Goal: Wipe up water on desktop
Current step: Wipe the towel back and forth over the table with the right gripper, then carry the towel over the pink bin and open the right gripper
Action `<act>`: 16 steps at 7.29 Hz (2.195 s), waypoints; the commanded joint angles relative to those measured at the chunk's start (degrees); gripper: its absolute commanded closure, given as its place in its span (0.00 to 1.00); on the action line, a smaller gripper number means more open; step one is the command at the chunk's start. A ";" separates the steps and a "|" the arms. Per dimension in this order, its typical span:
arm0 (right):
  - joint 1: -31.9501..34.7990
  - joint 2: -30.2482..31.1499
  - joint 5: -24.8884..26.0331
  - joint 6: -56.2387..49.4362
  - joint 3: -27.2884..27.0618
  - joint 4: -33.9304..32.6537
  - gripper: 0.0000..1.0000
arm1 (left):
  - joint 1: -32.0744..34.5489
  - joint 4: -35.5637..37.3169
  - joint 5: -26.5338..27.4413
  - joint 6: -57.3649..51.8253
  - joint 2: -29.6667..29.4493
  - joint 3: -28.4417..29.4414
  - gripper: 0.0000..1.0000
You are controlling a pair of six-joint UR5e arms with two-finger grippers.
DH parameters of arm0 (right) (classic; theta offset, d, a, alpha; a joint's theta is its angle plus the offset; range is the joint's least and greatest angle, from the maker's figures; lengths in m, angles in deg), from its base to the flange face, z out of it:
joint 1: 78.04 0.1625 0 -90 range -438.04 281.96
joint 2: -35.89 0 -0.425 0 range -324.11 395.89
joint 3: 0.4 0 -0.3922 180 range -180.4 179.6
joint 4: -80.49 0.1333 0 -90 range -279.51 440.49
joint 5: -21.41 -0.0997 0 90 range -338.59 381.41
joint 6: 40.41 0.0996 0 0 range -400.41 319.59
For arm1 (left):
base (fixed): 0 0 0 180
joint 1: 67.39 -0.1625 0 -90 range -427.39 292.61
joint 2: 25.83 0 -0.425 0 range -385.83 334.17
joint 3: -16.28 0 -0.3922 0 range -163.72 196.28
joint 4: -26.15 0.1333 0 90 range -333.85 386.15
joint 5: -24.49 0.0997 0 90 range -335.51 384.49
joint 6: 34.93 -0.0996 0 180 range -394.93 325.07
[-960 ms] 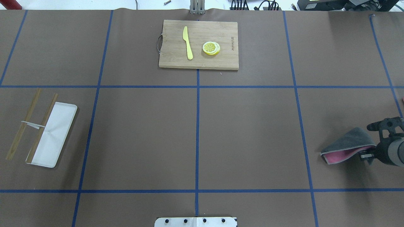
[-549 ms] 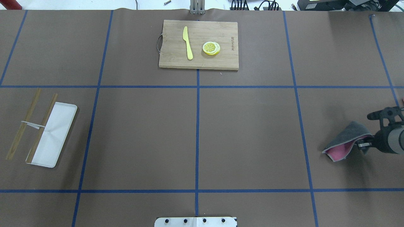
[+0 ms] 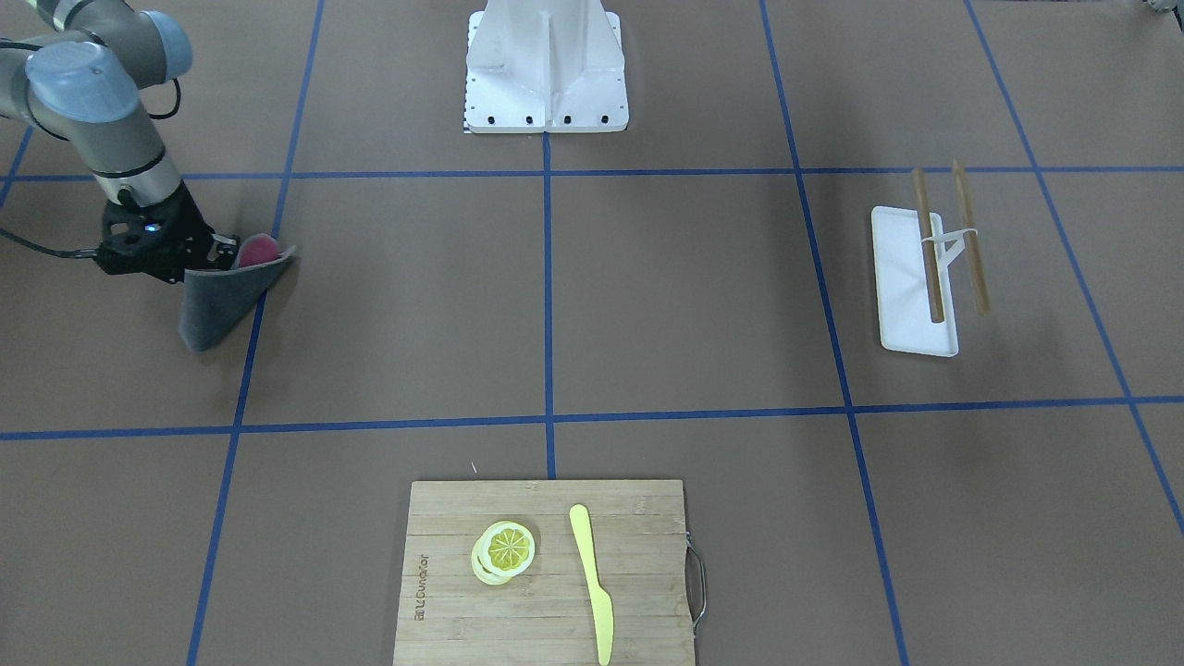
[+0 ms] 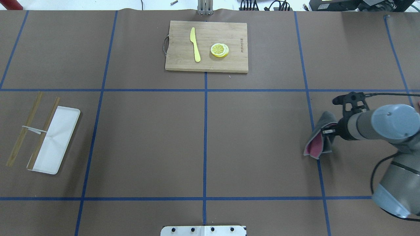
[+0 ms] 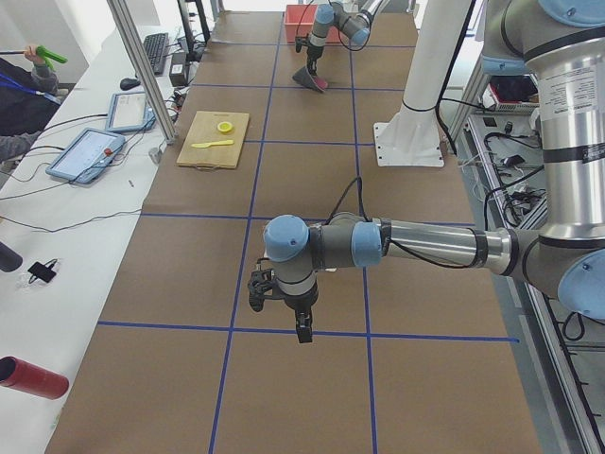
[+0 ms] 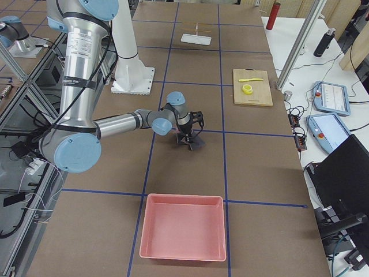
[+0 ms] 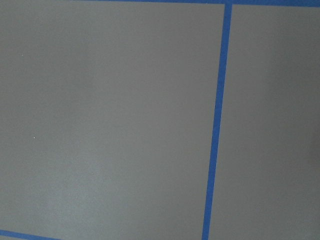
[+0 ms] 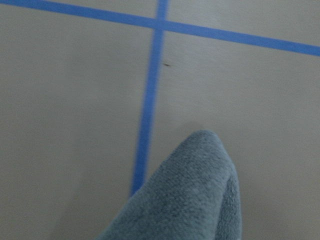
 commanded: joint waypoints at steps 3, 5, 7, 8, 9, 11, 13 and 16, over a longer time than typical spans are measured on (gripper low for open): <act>-9.78 -24.59 4.24 15.35 0.23 -22.56 1.00 | -0.09 0.00 0.00 0.00 -0.73 0.50 0.01; -10.07 -28.58 4.15 17.41 -0.12 -24.44 1.00 | -0.09 0.00 -0.09 0.00 -0.73 0.33 0.01; -2.72 -27.80 0.40 11.74 0.05 -24.62 1.00 | -0.09 0.00 -0.09 0.00 -0.73 0.24 0.01; 2.45 -25.97 -3.80 4.56 0.05 -24.44 1.00 | -0.09 0.00 -0.09 0.00 -0.73 0.33 0.01; 7.64 -23.78 -8.02 -3.17 0.05 -24.09 1.00 | -0.09 0.00 -0.17 0.09 -0.64 0.33 0.01; 18.27 -16.85 -14.80 -17.76 0.05 -23.74 1.00 | 0.09 -4.09 -2.27 -0.26 0.23 0.06 0.01; 31.01 -9.38 -22.79 -35.42 -0.04 -23.74 1.00 | 0.17 -8.25 -2.55 -0.52 1.38 -0.54 0.01; 45.88 0.47 -27.31 -52.43 -0.39 -24.53 1.00 | 0.26 -8.17 -2.81 -8.92 1.47 -1.34 0.01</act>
